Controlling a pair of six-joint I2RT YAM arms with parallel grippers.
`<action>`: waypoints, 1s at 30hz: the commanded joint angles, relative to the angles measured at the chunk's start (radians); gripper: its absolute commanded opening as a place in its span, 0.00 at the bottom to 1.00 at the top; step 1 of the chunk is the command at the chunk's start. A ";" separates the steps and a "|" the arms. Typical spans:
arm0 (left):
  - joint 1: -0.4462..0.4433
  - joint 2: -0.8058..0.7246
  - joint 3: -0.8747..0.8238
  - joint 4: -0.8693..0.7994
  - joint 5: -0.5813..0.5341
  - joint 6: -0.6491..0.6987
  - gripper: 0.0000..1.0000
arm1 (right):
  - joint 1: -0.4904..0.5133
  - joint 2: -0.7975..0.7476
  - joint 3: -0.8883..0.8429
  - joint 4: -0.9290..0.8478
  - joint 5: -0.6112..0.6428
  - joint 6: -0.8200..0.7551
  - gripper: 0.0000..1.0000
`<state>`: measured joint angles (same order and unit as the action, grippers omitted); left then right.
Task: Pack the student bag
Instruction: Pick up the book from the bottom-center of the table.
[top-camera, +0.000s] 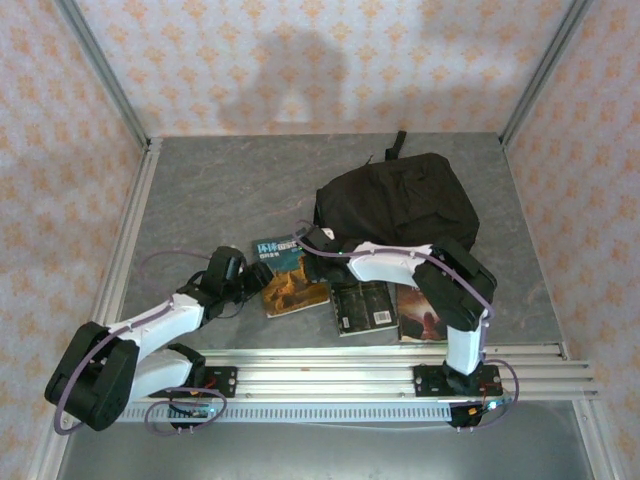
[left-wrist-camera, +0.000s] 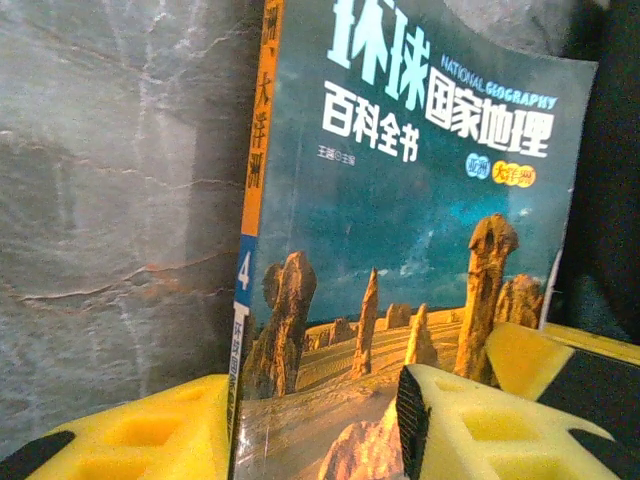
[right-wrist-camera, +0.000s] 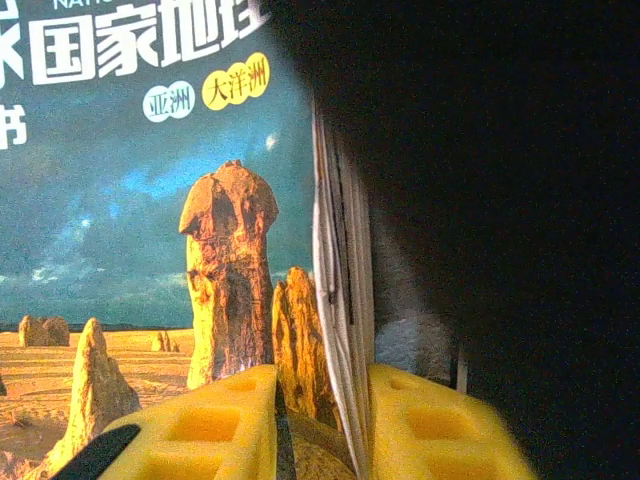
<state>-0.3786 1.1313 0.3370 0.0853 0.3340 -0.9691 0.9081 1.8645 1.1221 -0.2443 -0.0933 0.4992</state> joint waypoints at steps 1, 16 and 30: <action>-0.032 -0.033 0.017 0.292 0.194 -0.053 0.46 | 0.012 0.015 -0.060 0.053 -0.169 0.059 0.24; -0.059 0.103 -0.001 0.425 0.176 -0.067 0.47 | -0.020 -0.019 -0.137 0.161 -0.255 0.120 0.21; -0.086 0.074 0.025 0.320 0.140 -0.021 0.11 | -0.035 -0.057 -0.151 0.123 -0.195 0.115 0.19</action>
<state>-0.4324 1.2564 0.3187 0.3729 0.4355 -1.0096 0.8562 1.8126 1.0000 -0.0711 -0.2424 0.6018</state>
